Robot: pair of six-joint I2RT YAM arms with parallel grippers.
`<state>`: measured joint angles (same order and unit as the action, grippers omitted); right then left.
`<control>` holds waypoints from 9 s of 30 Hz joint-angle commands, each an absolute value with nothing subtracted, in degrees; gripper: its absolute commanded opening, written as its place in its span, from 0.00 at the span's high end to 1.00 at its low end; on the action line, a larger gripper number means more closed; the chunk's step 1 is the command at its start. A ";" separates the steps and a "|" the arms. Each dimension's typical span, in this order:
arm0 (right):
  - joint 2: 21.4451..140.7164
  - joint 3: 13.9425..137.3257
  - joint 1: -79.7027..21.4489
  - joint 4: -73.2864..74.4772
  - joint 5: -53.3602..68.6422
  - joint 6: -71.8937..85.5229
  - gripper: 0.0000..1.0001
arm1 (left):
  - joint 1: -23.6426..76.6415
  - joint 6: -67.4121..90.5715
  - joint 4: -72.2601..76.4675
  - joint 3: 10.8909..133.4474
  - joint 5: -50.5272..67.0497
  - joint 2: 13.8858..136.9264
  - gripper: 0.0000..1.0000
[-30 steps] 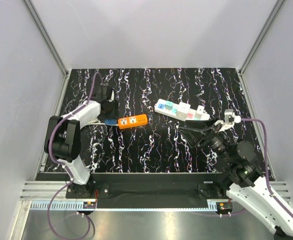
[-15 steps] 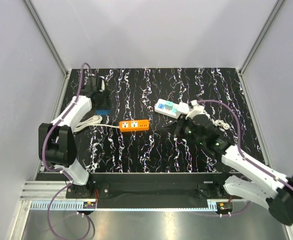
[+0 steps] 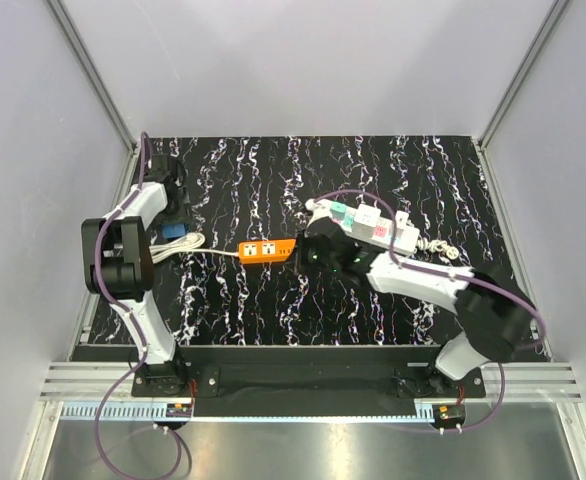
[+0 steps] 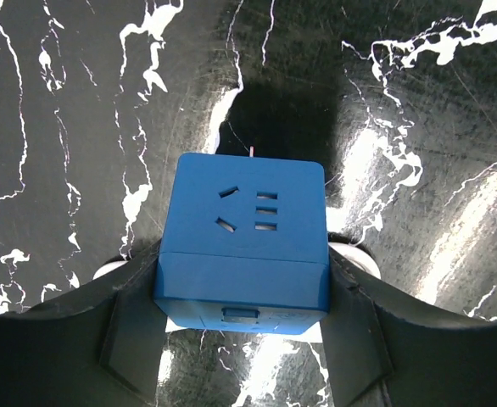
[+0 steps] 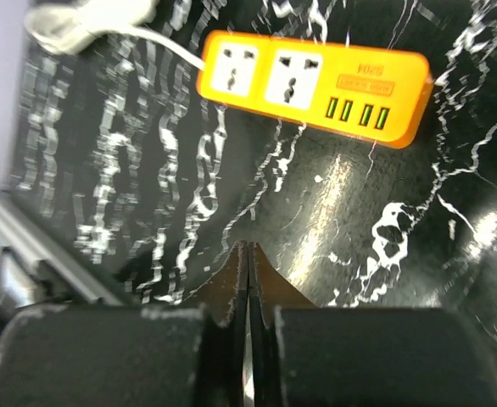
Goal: Insert the plug
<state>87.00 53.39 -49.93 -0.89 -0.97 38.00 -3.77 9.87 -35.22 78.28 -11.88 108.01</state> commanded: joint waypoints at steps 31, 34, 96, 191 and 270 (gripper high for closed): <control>110.73 64.77 -48.09 -4.21 -11.77 25.77 1.00 | 6.14 9.34 -30.78 56.87 -5.38 69.89 1.00; 115.13 69.24 -45.36 -5.27 -10.39 23.47 1.00 | 7.20 5.20 -29.62 59.14 -0.29 70.65 1.00; 33.67 46.32 -40.17 16.78 -4.04 19.34 0.60 | 21.80 -78.58 -53.26 79.80 4.93 101.07 1.00; 25.84 44.03 -40.17 21.18 -8.44 16.26 0.23 | 29.62 -83.76 -54.14 83.32 3.24 119.00 1.00; 32.61 55.99 -40.17 34.01 -22.24 35.77 0.00 | 35.60 7.56 -13.63 58.89 18.64 50.11 0.01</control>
<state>31.79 54.39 -40.01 33.06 -19.11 37.45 35.66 8.99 -16.10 57.47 19.03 52.95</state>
